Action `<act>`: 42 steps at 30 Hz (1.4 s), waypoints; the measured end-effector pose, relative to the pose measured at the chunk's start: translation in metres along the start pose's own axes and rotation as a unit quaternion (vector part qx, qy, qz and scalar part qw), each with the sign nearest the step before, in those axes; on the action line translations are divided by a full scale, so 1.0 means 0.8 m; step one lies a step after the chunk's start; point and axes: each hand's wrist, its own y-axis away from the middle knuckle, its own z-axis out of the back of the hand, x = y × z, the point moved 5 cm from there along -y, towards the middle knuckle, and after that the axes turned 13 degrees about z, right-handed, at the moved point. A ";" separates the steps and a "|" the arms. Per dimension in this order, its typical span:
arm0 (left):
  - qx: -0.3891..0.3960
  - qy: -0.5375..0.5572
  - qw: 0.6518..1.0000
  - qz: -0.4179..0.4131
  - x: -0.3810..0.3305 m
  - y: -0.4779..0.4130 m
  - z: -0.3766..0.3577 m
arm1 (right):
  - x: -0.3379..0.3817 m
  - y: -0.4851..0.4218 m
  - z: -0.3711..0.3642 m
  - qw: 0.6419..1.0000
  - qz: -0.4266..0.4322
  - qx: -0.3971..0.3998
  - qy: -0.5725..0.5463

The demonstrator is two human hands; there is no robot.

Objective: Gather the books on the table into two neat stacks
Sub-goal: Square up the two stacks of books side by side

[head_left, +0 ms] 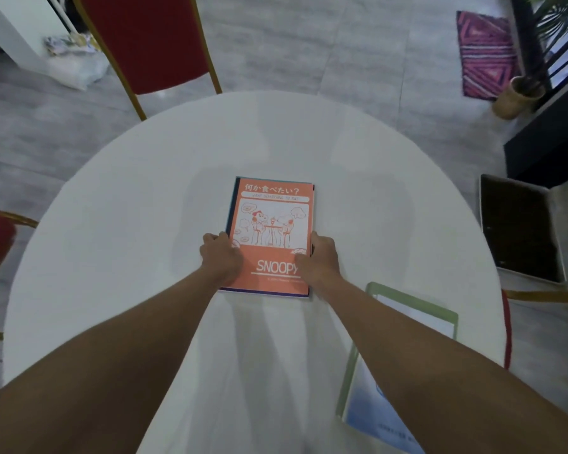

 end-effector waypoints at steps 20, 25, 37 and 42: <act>-0.014 -0.070 0.983 -0.171 -0.045 0.082 -0.010 | -0.010 0.056 0.072 0.999 0.033 0.004 0.038; 0.076 -0.049 0.966 -0.242 -0.063 0.138 -0.040 | -0.040 0.091 0.120 0.996 0.032 -0.041 0.068; 0.257 -0.135 0.936 -0.201 -0.064 0.264 -0.157 | -0.184 0.221 0.202 0.975 -0.152 -0.131 0.094; 0.239 -0.200 0.932 -0.187 -0.057 0.283 -0.184 | -0.217 0.255 0.184 0.971 -0.203 -0.126 0.023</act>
